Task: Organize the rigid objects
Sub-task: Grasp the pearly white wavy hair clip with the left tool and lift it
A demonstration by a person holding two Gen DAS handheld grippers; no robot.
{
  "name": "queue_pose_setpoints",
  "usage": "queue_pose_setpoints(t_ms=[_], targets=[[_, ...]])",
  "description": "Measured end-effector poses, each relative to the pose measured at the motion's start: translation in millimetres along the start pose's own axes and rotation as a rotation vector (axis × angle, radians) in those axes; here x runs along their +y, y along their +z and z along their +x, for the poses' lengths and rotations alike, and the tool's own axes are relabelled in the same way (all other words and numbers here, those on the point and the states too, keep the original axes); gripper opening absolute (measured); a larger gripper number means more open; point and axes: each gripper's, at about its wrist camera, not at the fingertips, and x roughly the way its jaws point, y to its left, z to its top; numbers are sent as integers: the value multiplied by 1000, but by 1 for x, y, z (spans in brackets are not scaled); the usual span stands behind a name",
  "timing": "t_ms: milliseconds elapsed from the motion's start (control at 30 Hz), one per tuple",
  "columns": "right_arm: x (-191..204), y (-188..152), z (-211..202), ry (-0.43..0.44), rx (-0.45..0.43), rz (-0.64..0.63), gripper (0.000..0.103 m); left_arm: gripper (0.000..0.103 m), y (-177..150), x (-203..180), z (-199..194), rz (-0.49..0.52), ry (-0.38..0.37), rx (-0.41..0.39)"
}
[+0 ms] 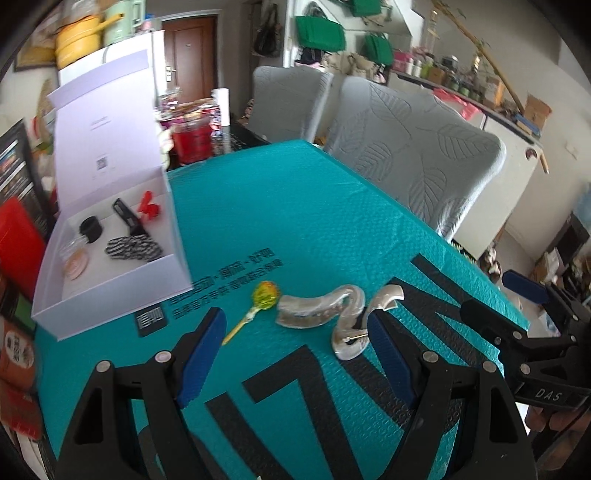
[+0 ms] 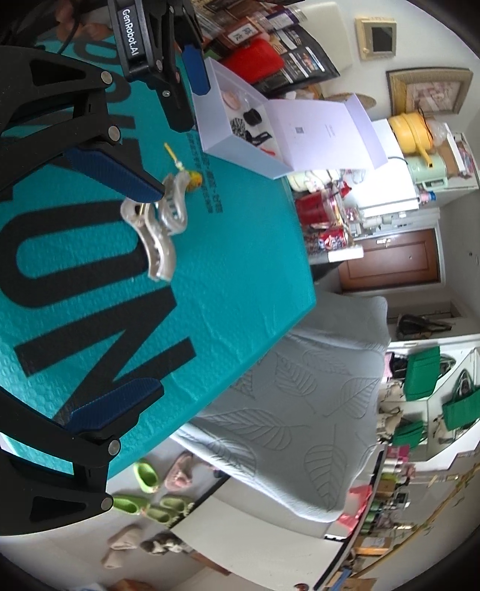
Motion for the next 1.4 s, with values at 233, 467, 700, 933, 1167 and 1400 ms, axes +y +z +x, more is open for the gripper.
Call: queue_pose_setpoints(t_ms=[233,467,700,933,1167,1400], targets=[[-29,-2,17,15,34,55,97,81,10,-22,39,91,-64,99],[-45,-1,31,7,65,80,97,81,20,-29,74,130,-148,148],[-57,0,37,-14,85,101,97,81,19,-36,101,182,-150,215],[-54,0,40,-14,97,100,97,67,-3,-46,103,275,-102,261],[-47,-2,38,5,92,90,97,60,-14,-31,78,185,-113,222],[-30,-3,42,49,103,68,97,60,-28,-4,36,97,-80,167]])
